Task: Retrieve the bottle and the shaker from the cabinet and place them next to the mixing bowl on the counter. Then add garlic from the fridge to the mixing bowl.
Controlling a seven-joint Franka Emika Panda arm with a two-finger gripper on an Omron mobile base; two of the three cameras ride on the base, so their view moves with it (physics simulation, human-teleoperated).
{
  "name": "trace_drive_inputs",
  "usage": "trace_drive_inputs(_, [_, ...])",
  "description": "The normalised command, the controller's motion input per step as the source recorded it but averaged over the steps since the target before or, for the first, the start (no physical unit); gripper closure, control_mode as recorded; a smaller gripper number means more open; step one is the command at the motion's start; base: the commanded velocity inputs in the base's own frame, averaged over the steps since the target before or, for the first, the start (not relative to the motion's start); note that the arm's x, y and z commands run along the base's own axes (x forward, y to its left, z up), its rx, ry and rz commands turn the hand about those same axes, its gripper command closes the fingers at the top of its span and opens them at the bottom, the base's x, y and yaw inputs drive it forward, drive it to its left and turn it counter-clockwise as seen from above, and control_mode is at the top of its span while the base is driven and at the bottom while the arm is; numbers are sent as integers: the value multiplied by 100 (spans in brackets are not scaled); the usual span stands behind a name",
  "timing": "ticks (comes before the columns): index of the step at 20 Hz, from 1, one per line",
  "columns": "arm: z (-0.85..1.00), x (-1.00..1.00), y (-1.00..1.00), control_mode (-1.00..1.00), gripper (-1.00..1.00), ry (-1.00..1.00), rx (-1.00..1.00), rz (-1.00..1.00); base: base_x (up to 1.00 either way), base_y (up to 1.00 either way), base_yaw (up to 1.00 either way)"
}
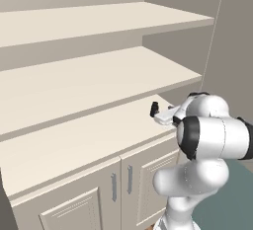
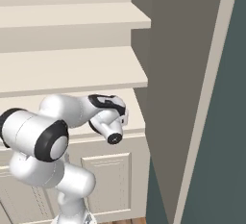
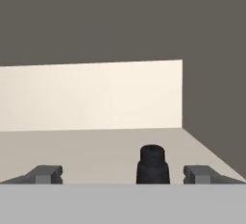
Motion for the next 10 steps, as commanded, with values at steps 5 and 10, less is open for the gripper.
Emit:
trace_drive_inputs(5, [-2,8,0,-100,-100,0,0,-2,0,0,0])
trace_drive_inputs(10, [-14,5,0,-100,-100,1,0,-1,0,0,0])
